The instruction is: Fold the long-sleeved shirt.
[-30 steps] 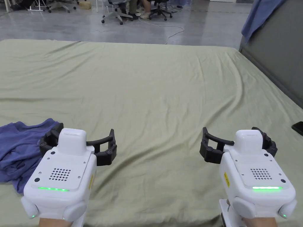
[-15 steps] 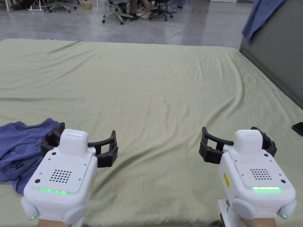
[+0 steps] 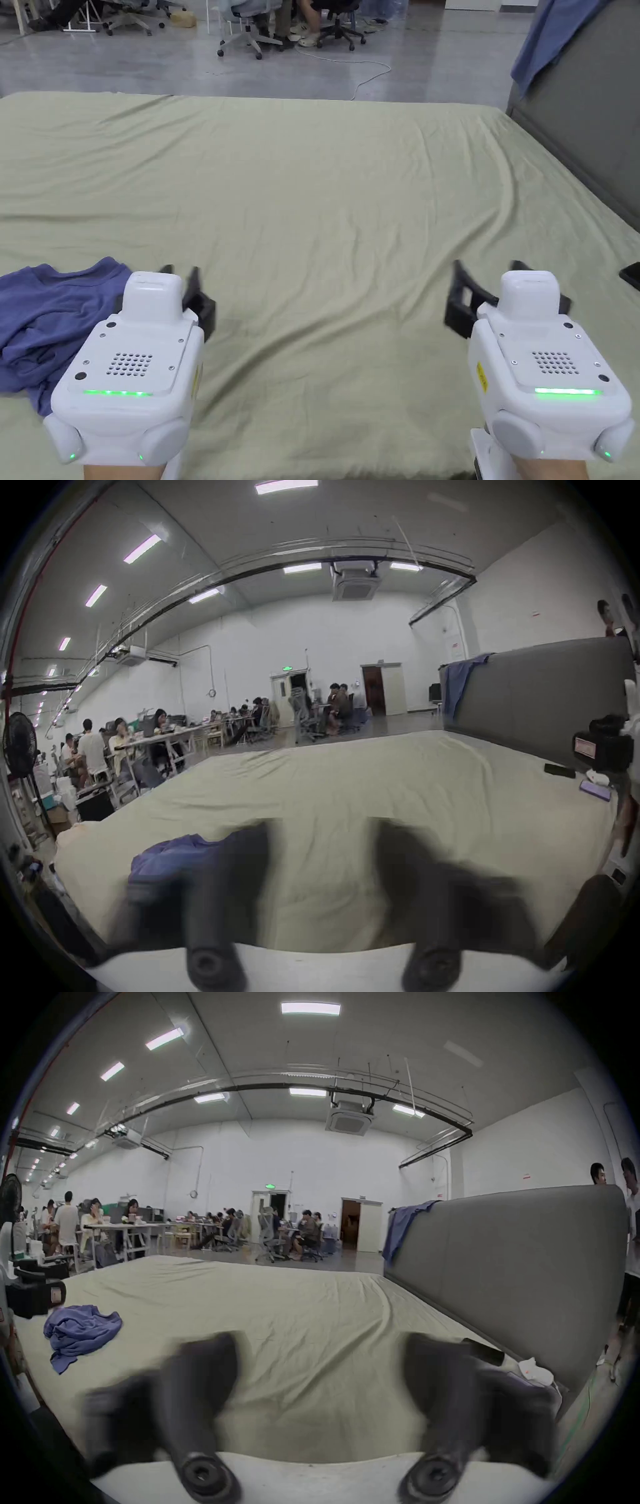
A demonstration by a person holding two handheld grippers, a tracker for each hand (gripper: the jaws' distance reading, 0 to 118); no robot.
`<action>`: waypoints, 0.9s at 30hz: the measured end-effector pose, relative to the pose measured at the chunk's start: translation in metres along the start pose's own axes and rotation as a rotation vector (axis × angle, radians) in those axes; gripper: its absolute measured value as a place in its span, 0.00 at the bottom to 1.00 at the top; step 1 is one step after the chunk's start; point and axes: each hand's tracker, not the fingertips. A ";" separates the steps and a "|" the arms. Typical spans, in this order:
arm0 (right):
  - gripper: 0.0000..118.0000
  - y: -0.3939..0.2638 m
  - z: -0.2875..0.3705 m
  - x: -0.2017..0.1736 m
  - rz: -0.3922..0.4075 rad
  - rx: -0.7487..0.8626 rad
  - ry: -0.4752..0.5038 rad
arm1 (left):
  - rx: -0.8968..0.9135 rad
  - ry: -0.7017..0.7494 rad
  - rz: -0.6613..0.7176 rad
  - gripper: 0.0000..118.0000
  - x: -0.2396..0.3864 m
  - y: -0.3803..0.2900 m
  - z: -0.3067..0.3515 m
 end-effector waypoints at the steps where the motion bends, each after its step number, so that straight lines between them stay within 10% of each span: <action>1: 0.00 0.002 -0.001 0.001 -0.022 -0.003 0.000 | -0.007 0.019 -0.004 0.00 0.000 0.001 -0.001; 13: 0.00 0.017 -0.015 -0.010 0.025 -0.026 0.063 | 0.067 -0.027 0.008 0.00 -0.013 0.027 0.010; 27: 0.00 0.051 -0.012 -0.202 -0.009 -0.018 0.471 | 0.041 0.380 0.021 0.00 -0.174 0.025 0.092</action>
